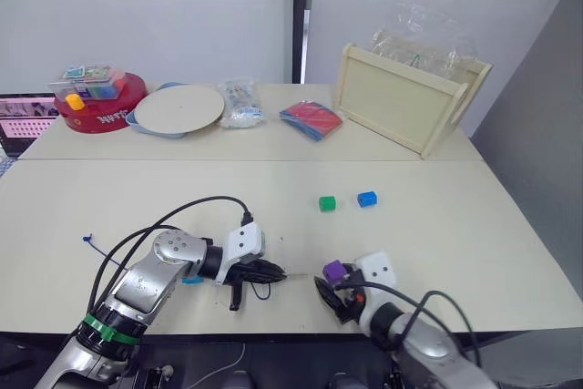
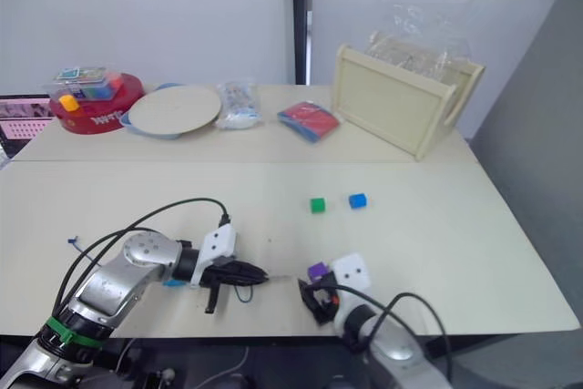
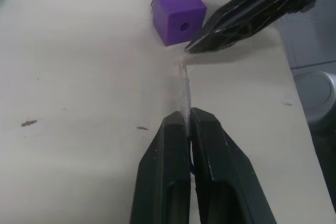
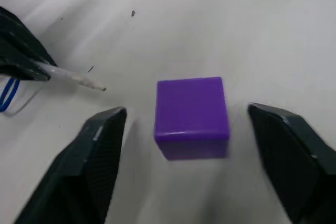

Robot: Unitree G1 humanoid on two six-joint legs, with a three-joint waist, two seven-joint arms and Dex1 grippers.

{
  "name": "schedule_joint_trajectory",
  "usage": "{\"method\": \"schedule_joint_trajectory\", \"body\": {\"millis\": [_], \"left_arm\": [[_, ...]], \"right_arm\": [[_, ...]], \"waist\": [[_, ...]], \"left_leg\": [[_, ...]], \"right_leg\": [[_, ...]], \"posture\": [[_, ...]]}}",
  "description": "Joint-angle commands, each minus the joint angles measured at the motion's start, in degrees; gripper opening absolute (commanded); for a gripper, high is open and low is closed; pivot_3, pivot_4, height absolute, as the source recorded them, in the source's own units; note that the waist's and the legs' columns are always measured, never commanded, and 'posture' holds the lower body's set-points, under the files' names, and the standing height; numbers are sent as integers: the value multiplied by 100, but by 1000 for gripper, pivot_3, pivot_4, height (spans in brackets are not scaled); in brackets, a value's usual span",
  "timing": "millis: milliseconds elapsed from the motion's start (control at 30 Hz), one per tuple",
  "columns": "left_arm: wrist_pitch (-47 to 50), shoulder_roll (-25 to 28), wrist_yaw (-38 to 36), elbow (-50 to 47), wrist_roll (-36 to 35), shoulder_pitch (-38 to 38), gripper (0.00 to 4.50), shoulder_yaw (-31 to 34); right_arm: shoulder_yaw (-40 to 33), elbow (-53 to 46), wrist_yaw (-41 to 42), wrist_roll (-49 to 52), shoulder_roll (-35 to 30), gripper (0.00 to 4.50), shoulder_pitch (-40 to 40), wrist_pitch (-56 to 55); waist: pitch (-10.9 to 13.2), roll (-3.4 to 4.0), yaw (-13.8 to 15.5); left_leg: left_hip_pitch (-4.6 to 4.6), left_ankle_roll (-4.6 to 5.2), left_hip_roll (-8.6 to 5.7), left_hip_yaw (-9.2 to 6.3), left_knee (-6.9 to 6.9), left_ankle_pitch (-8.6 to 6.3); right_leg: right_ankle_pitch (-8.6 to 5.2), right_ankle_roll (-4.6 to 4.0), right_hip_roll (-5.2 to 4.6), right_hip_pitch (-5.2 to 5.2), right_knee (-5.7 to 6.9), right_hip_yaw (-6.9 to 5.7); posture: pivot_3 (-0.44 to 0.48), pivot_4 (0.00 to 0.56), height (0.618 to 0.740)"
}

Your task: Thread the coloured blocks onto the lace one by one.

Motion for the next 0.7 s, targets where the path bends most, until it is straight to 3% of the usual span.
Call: {"method": "schedule_joint_trajectory", "body": {"millis": [33,167,300,500,700], "left_arm": [[-87,49,-10,-76,9,-53,0,96],[-6,57,24,-177,-43,-39,0,135],[48,87,-4,-294,-77,3,0,122],[339,188,-53,-602,-164,9,0,105],[872,179,177,-1103,-187,18,0,67]], "right_arm": [[-899,-324,826,1060,-563,4473,-500,507],[-995,204,1945,1544,-1573,4473,-1306,477],[106,1166,3560,958,-2718,4473,-2182,-484],[1291,2926,5004,-305,-2911,4473,-3240,-2868],[1514,4220,5761,-702,-2620,4473,-3613,-4475]], "waist": [[0,0,-6],[0,0,-20],[1,-1,-16],[2,-1,-9],[3,-1,1]], "left_leg": [[0,0,1,-1,0,0],[4,1,1,0,-1,0],[7,3,-1,1,-2,-1],[2,7,-1,2,6,-3],[-5,6,-1,2,13,-3]], "right_leg": [[0,0,1,0,0,-1],[0,0,2,2,0,0],[0,0,1,5,-5,0],[0,0,0,7,-11,0],[0,0,-1,6,-11,-1]], "posture": [[0,150,740],[0,150,740],[0,150,740],[0,150,740],[0,150,740]]}}
